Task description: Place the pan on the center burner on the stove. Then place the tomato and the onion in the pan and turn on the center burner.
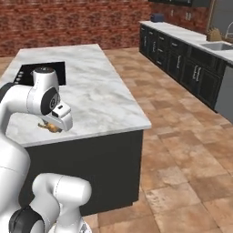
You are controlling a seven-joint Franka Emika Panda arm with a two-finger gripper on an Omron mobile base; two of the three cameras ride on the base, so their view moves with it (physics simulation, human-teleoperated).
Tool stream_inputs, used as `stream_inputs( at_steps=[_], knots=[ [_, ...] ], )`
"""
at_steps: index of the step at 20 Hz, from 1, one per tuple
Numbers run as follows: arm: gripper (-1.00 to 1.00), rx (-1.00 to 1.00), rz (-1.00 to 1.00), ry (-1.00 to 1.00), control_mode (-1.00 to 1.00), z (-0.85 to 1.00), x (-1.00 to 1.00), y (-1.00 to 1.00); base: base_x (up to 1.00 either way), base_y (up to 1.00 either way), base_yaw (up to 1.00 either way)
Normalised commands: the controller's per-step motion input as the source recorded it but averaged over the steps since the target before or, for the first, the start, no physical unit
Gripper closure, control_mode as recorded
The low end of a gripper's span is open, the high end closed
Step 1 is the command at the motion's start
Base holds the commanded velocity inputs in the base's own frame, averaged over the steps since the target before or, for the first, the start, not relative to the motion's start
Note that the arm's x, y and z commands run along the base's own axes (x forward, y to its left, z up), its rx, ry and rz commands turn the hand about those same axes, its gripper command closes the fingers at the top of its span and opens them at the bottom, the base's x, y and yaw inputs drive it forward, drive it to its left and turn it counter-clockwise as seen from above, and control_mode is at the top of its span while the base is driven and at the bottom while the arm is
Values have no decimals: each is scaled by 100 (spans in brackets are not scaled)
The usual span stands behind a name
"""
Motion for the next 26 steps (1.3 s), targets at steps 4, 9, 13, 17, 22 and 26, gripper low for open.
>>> stream_inputs(
  at_steps=[4, 9, 13, 17, 22, 26],
  knots=[
    [100, 0, 0, 0, 100, 0, 0, 0, -37, 69, -31],
    [100, 0, 0, 0, 100, 0, 0, 0, -46, 65, -31],
    [100, 0, 0, 0, 100, 0, 0, 0, -50, 58, -31],
    [100, 0, 0, 0, 100, 0, 0, 0, -42, 65, -31],
    [100, 0, 0, 0, 100, 0, 0, 0, -41, 68, -31],
    [100, 0, 0, 0, 100, 0, 0, 0, -39, 71, -31]
  ],
)
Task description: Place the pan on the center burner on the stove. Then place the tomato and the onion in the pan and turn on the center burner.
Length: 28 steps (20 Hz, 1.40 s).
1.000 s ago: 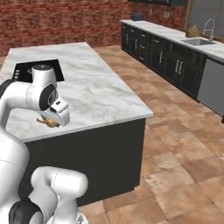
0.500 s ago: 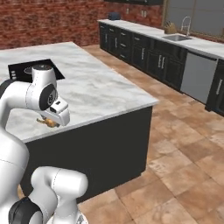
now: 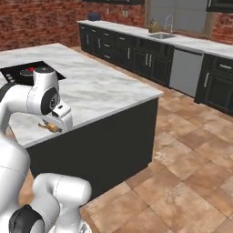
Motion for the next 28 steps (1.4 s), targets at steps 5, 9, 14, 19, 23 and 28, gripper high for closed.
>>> stream_inputs(
  at_steps=[5, 9, 14, 19, 23, 28],
  knots=[
    [100, 0, 0, 0, 100, 0, 0, 0, -39, 70, -31],
    [100, 0, 0, 0, 100, 0, 0, 0, -35, 75, -31],
    [100, 0, 0, 0, 100, 0, 0, 0, -25, 87, -30],
    [100, 0, 0, 0, 100, 0, 0, 0, -19, 93, -30],
    [100, 0, 0, 0, 100, 0, 0, 0, -16, 95, -30],
    [100, 0, 0, 0, 100, 0, 0, 0, -17, 93, -30]
  ],
)
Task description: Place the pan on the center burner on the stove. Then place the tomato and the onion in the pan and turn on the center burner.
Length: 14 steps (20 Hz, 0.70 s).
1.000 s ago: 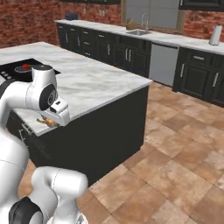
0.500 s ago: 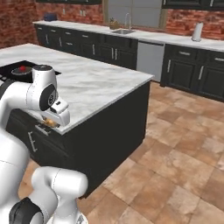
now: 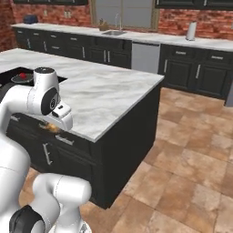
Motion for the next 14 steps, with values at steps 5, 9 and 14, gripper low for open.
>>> stream_inputs(
  at_steps=[5, 9, 14],
  knots=[
    [100, 0, 0, 0, 100, 0, 0, 0, -16, 97, -30],
    [100, 0, 0, 0, 100, 0, 0, 0, -10, 96, -29],
    [100, 0, 0, 0, 100, 0, 0, 0, 0, 94, -27]
  ],
)
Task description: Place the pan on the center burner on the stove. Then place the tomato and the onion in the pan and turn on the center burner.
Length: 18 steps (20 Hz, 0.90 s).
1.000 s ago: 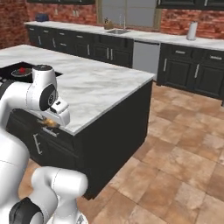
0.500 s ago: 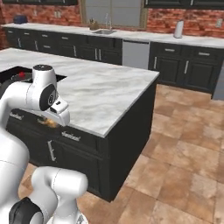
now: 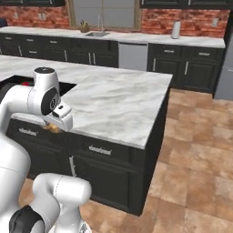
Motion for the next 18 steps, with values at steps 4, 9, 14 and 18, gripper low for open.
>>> stream_inputs(
  at_steps=[4, 9, 14, 18],
  knots=[
    [100, 0, 0, 0, 100, 0, 0, 0, -2, 94, -27],
    [100, 0, 0, 0, 100, 0, 0, 0, -7, 93, -27],
    [100, 0, 0, 0, 100, 0, 0, 0, -7, 84, -27],
    [100, 0, 0, 0, 100, 0, 0, 0, -10, 84, -26]
  ],
)
